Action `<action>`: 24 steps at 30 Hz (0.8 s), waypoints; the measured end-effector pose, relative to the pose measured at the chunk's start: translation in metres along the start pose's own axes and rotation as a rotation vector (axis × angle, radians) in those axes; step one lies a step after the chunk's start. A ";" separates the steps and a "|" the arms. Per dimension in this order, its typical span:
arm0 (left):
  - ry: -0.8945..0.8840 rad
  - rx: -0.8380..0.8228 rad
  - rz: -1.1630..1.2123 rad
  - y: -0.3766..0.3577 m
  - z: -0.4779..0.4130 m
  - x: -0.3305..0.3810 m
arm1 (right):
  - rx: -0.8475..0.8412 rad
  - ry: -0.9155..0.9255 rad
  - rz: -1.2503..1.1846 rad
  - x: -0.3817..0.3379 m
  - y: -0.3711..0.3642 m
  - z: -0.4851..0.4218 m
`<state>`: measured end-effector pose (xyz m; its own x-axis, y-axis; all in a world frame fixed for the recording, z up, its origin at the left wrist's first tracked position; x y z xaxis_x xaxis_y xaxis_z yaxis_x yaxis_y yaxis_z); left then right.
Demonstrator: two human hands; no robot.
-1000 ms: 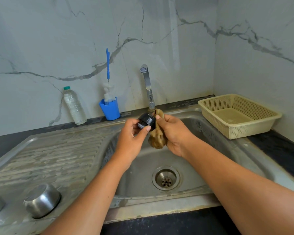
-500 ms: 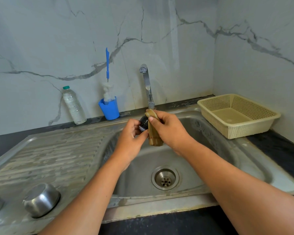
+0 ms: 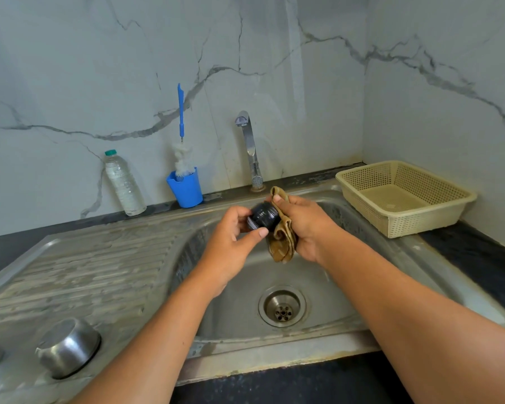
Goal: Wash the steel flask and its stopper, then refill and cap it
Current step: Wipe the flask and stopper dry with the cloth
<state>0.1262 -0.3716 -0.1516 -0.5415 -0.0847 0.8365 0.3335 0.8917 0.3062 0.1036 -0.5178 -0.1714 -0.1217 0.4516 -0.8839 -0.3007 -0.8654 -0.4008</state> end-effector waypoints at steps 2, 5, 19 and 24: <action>0.075 0.085 0.183 0.005 -0.001 -0.006 | 0.081 -0.071 0.017 0.010 0.008 -0.005; 0.156 0.204 0.410 0.011 -0.001 -0.011 | 0.142 -0.109 0.003 0.014 0.013 -0.008; 0.284 0.327 0.748 0.020 0.001 -0.017 | 0.137 -0.201 -0.223 0.016 0.011 -0.006; 0.293 0.319 0.820 0.019 0.000 -0.017 | 0.118 -0.206 -0.211 0.015 0.011 -0.006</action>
<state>0.1422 -0.3534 -0.1602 0.0012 0.5563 0.8310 0.2744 0.7989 -0.5352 0.1045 -0.5214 -0.1906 -0.2301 0.6630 -0.7124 -0.4456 -0.7226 -0.5286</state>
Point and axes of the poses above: each hand's wrist, its own z-axis away from the middle knuckle, its own y-axis out of the back of the hand, x = y × z, the point moved 9 cm from there along -z, towards the middle knuckle, and after that the axes turned 9 degrees about -y, right-handed, at the moved point
